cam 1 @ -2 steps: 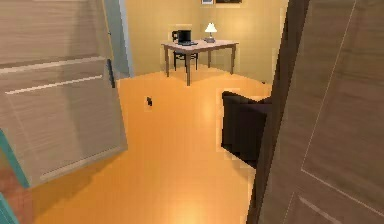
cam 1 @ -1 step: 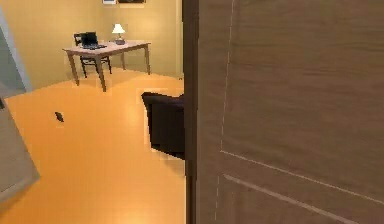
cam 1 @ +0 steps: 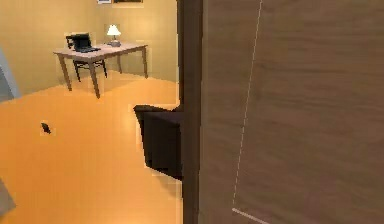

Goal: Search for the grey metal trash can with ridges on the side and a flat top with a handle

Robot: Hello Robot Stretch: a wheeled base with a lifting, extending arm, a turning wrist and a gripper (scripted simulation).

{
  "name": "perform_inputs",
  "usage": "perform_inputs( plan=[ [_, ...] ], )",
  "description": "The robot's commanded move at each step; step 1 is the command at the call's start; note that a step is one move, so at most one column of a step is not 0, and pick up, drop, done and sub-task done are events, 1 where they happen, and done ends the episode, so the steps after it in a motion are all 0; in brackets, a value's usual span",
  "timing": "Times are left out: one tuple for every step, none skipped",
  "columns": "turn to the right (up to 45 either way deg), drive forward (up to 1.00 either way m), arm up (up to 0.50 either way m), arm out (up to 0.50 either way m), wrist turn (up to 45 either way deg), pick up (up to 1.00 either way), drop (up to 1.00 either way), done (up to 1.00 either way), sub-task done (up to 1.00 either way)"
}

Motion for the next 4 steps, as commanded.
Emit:
perform_inputs(
  plan=[
    [-42.0, 0.00, 0.00, 0.00, 0.0, 0.00, 0.00, 0.00, 0.00],
    [0.0, 1.00, 0.00, 0.00, 0.0, 0.00, 0.00, 0.00, 0.00],
    [0.0, 0.55, 0.00, 0.00, 0.0, 0.00, 0.00, 0.00, 0.00],
    [24.0, 0.00, 0.00, 0.00, 0.0, 0.00, 0.00, 0.00, 0.00]
  ],
)
